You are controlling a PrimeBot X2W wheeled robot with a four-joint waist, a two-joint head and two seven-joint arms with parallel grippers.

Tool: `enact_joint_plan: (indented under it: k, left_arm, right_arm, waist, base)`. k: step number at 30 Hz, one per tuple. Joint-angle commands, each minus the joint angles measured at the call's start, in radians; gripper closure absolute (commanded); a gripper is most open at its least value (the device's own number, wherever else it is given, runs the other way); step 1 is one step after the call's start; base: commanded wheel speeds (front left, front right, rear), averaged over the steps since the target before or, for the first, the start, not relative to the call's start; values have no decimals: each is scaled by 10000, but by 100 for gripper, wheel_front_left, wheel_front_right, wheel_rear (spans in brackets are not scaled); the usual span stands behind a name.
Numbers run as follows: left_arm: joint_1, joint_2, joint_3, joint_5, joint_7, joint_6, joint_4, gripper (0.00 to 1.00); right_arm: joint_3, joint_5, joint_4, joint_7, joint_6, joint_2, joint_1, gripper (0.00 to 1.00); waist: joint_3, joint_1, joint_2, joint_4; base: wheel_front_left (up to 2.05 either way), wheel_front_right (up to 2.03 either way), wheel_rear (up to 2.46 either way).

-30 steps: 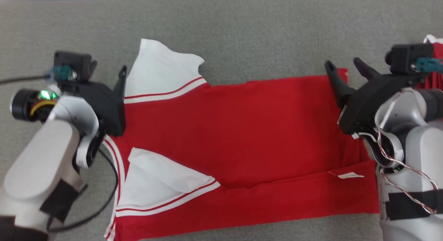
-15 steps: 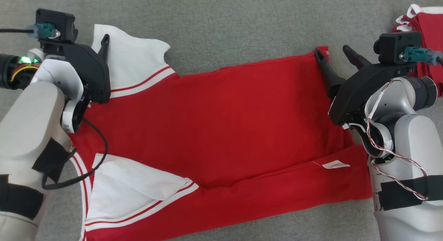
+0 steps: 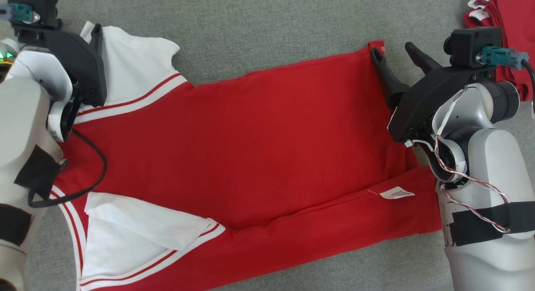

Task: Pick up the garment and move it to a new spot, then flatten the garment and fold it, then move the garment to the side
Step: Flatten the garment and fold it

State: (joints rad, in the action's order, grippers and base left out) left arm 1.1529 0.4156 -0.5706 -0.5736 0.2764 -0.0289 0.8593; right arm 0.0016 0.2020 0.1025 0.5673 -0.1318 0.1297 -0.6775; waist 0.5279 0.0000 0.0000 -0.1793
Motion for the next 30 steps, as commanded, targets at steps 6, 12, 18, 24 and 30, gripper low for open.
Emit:
enact_joint_plan:
  k: [6, 12, 18, 24, 30]
  left_arm:
    - [-261, -82, -185, -342, 847, -335, 300, 100]
    - [-111, 147, -183, -404, 1028, -308, -69, 100]
    - [-188, 292, -183, -431, 1087, -167, -412, 100]
    - [-259, 310, -223, -459, 1125, -79, -655, 100]
    - [-309, 324, -227, -540, 1061, -71, -885, 100]
  right_arm:
    - [-11, -120, 109, 128, 28, -7, -256, 0]
    - [-240, -835, 436, 1183, 28, 174, -850, 0]
    - [-86, -1324, 686, 1914, 28, 154, -1203, 0]
    - [127, -1109, 790, 2310, 28, 227, -1319, 0]
    - [500, -860, 846, 2298, 28, 452, -1484, 100]
  waist:
    - [220, 0, 0, -48]
    - [376, 0, 0, 72]
    - [433, 0, 0, 213]
    - [462, 0, 0, 300]
    - [500, 0, 0, 345]
  base:
    - [0, 0, 0]
    - [0, 0, 0]
    - [0, 0, 0]
    - [0, 0, 0]
    - [0, 0, 0]
